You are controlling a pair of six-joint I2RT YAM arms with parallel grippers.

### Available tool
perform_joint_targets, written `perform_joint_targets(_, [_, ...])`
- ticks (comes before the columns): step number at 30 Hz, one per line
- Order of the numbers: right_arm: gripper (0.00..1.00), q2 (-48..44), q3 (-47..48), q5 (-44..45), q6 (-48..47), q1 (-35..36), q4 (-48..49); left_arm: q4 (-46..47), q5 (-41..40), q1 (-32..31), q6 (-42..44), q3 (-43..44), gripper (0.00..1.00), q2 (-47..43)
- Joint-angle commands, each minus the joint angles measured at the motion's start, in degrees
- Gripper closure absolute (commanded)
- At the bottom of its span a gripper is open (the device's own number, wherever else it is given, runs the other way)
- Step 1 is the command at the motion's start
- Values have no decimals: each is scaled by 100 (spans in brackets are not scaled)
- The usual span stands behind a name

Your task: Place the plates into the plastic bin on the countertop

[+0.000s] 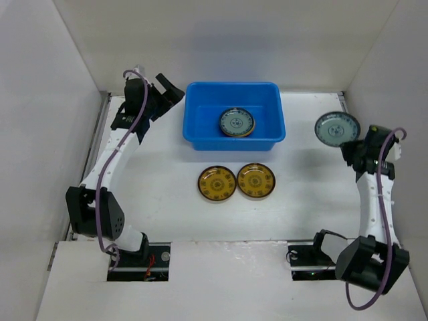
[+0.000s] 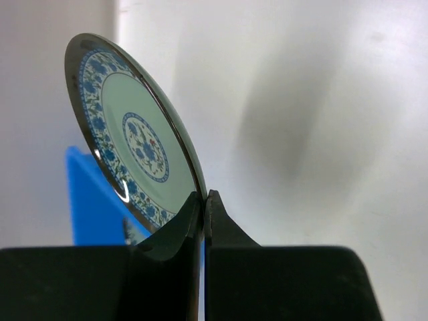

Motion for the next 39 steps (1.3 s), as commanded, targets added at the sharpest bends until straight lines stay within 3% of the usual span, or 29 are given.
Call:
perform_joint_targets(1, [100, 465, 1239, -4, -389, 497, 517, 141, -277, -10, 92, -454, 0, -534])
perform_joint_targets(8, [100, 2468, 3507, -556, -1698, 2202, 588, -96, -427, -46, 163, -1579, 0, -1404])
perform_joint_targets(14, [100, 4094, 4581, -998, -2130, 3038, 587, -413, -436, -98, 154, -2475, 0, -2090])
perform_joint_targets(23, [99, 5634, 5443, -1147, -2359, 3443, 526, -685, -576, -581, 40, -3768, 0, -2767])
perform_joint_targets(30, [96, 6399, 5971, -1129, -2473, 3540, 78, -501, -611, -819, -110, -4410, 0, -2689])
perform_joint_targets(33, [91, 6531, 6032, -1086, -2561, 3619, -45, -370, -612, -880, -171, -4551, 0, -2601])
perform_joint_targets(36, [78, 6611, 6041, -1033, -2631, 3707, -142, -255, -603, -942, -224, -4647, 0, -2504])
perform_joint_targets(39, [56, 6646, 6033, -954, -2728, 3759, -247, -132, -576, -1030, -242, -4709, 0, -2399])
